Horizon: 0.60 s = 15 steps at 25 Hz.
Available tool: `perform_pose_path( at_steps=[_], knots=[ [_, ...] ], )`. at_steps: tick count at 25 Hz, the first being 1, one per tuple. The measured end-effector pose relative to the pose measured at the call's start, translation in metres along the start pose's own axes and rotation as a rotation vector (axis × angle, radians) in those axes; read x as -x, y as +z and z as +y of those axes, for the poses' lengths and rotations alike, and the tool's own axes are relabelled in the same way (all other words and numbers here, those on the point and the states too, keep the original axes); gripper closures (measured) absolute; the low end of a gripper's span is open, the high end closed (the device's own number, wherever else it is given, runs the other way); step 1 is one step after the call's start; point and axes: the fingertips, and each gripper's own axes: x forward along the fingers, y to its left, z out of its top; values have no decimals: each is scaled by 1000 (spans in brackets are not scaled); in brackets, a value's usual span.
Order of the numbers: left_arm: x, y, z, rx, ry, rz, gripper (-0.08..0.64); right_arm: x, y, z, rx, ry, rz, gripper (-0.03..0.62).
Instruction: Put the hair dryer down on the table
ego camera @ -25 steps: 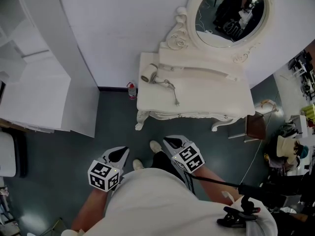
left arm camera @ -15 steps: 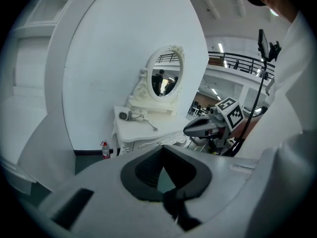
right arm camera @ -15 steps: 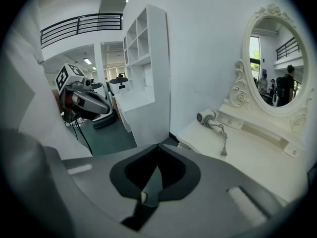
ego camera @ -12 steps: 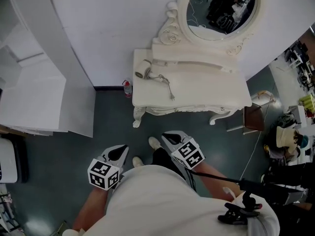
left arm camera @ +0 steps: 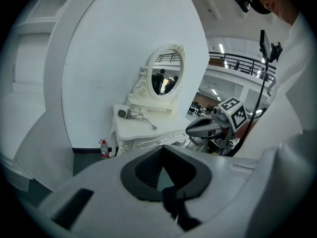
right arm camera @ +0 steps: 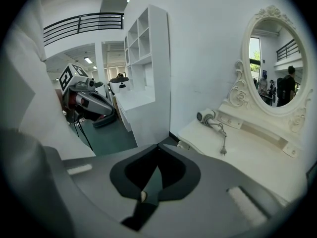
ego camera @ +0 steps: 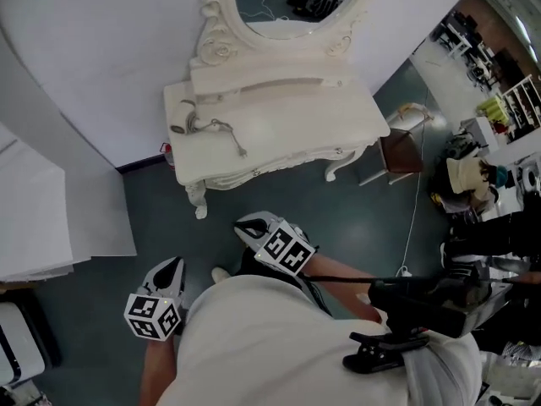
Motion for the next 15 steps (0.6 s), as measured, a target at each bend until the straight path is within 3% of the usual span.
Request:
perform_pose_path(
  at_steps=[15],
  knots=[
    [-51,27,1,-17,-20,31,560,-4,-4,-50,-8,-6,2,594]
  ],
)
